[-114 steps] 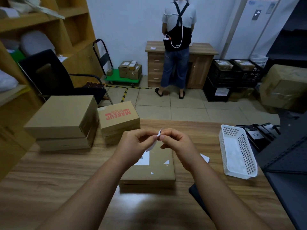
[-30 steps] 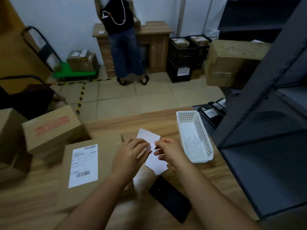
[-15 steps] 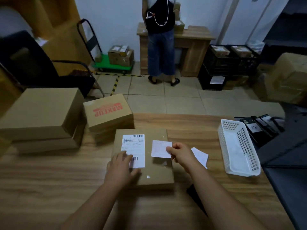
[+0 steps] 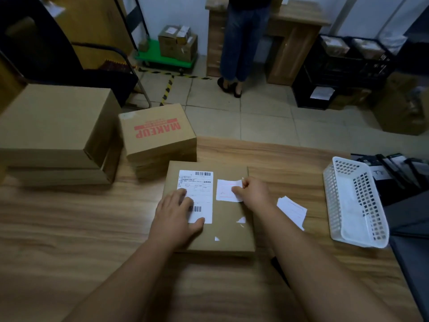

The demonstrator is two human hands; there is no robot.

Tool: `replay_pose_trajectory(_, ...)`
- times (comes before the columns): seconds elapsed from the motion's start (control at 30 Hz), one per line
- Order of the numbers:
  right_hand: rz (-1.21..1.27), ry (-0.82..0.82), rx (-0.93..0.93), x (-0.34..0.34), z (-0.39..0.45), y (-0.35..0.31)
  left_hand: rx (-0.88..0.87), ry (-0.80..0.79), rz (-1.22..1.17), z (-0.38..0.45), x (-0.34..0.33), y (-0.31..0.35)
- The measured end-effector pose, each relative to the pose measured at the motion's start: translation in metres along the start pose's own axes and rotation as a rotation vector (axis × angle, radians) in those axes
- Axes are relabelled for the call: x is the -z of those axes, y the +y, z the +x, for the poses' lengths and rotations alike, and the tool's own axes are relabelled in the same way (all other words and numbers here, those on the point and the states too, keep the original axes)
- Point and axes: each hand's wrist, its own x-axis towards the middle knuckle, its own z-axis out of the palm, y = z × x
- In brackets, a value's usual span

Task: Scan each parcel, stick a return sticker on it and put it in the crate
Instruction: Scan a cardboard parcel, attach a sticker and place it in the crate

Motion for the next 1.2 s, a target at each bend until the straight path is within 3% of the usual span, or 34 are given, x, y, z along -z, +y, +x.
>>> replay_pose_trajectory(0.07, -0.163, 0.055, 0.018, -0.001, -0.002, -0.003, -0.015, 0.026, 0.003, -0.002, -0.005, -0.003)
replay_pose_trajectory(0.2, -0.137, 0.132, -0.145, 0.015, -0.006, 0.008, -0.032, 0.041, 0.024, -0.005, -0.009, -0.005)
replay_pose_trajectory(0.37, -0.234, 0.137, 0.28, -0.011, -0.018, 0.014, -0.029, 0.033, 0.038, -0.006, -0.007, -0.004)
replay_pose_trajectory(0.43, -0.27, 0.184, 0.341, -0.025, -0.022, 0.02, -0.025, 0.022, 0.034, -0.006, -0.007, -0.005)
replay_pose_trajectory(0.53, -0.106, 0.292, 0.164, -0.028, -0.031, 0.03, -0.023, 0.026, 0.022, -0.006, -0.008, -0.006)
replay_pose_trajectory(0.6, -0.17, 0.31, 0.114, -0.031, -0.032, 0.025, -0.021, 0.032, 0.021, -0.006, -0.009, -0.006)
replay_pose_trajectory(0.73, -0.437, 0.199, 0.293, -0.047, -0.034, 0.001, -0.015, 0.033, 0.019, -0.006, -0.011, -0.006)
replay_pose_trajectory(0.93, -0.563, 0.025, 0.403, -0.043, -0.054, 0.011, -0.022, -0.011, 0.037, -0.006, -0.008, -0.006)
replay_pose_trajectory(1.2, -0.205, 0.165, 0.192, -0.025, -0.087, 0.063, -0.058, -0.124, -0.031, -0.01, 0.005, -0.008)
